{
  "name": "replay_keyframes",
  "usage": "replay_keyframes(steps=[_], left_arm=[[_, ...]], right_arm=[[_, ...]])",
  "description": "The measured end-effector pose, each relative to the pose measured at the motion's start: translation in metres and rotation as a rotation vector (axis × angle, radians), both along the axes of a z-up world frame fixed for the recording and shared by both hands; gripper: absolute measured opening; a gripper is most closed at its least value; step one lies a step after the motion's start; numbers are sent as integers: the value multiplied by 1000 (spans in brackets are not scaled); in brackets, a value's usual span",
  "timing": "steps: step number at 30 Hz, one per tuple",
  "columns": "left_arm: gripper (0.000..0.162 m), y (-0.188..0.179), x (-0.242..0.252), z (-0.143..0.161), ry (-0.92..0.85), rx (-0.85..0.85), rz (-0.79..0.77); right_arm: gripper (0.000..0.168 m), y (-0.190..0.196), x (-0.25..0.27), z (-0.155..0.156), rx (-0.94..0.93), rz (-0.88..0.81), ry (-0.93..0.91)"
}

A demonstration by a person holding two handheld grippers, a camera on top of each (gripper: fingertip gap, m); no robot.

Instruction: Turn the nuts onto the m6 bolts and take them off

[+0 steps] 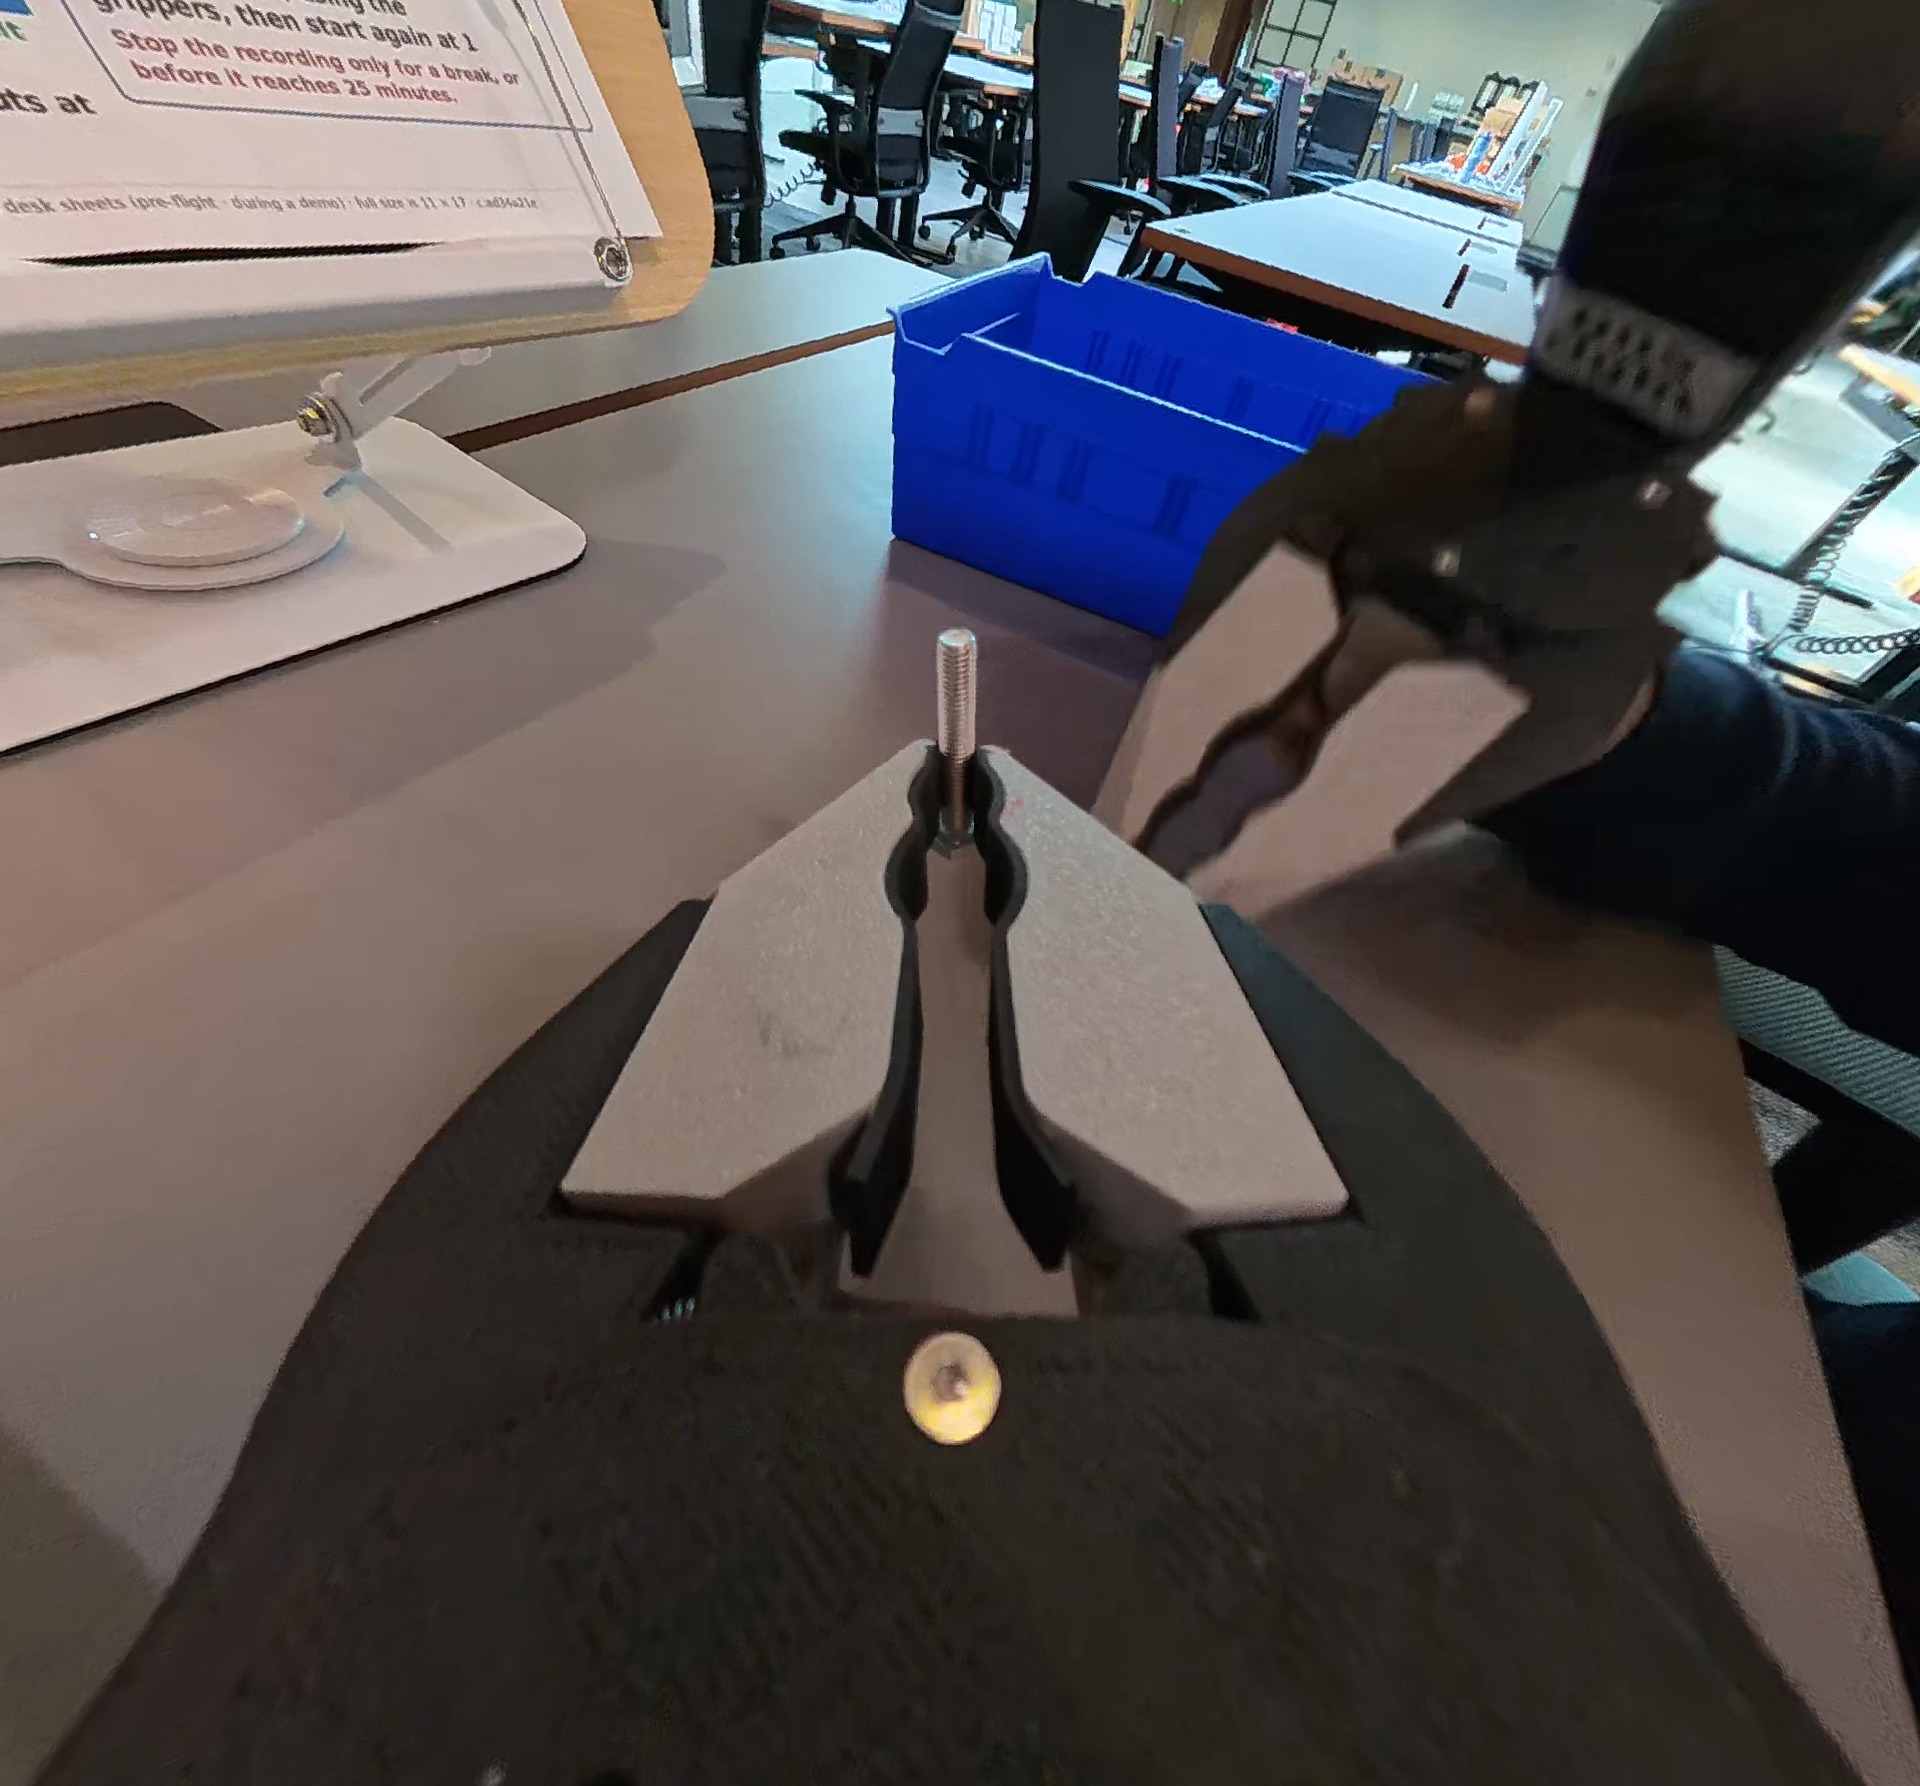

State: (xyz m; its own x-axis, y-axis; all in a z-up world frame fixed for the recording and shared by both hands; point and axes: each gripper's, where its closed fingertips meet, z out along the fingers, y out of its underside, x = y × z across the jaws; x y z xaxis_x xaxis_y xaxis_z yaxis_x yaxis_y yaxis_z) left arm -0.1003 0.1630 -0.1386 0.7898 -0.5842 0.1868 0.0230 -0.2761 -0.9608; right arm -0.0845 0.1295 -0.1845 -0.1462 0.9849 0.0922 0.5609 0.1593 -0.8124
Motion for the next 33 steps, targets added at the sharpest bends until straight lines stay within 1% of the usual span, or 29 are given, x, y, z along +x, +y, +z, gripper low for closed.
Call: replay_keyframes(steps=[3, 5, 7, 10, 13, 16, 19, 22, 29, 33], left_arm=[[3, 1, 2, -6, 20, -6, -2], [3, 1, 8, -8, 44, 4, -11], [3, 0, 15, -9, 84, 28, -17], [3, -2, 19, -14, 166, 24, -9], [3, -3, 17, -11, 160, 23, 1], [3, -1, 9, -8, 121, 6, 27], [3, -1, 4, -5, 102, 9, 41], [3, 0, 4, -6, 106, 8, 53], [3, -2, 15, -12, 133, 12, 26], [3, -4, 21, -8, 121, 40, 10]], right_arm=[[7, 23, 11, 44, -62, -94, 123], [7, 24, 11, 68, -131, -71, 160], [7, 24, 7, 80, -163, -42, 127], [7, 32, -5, 94, -130, -21, 66], [6, 29, -19, 105, -166, 14, 9], [6, 21, -28, 105, -178, 32, -31], [7, 19, -29, 91, -176, 39, -108], [7, 19, -28, 87, -184, 32, -131], [7, 16, -20, 85, -150, 29, -164], [7, 17, -18, 75, -115, 18, -211]])
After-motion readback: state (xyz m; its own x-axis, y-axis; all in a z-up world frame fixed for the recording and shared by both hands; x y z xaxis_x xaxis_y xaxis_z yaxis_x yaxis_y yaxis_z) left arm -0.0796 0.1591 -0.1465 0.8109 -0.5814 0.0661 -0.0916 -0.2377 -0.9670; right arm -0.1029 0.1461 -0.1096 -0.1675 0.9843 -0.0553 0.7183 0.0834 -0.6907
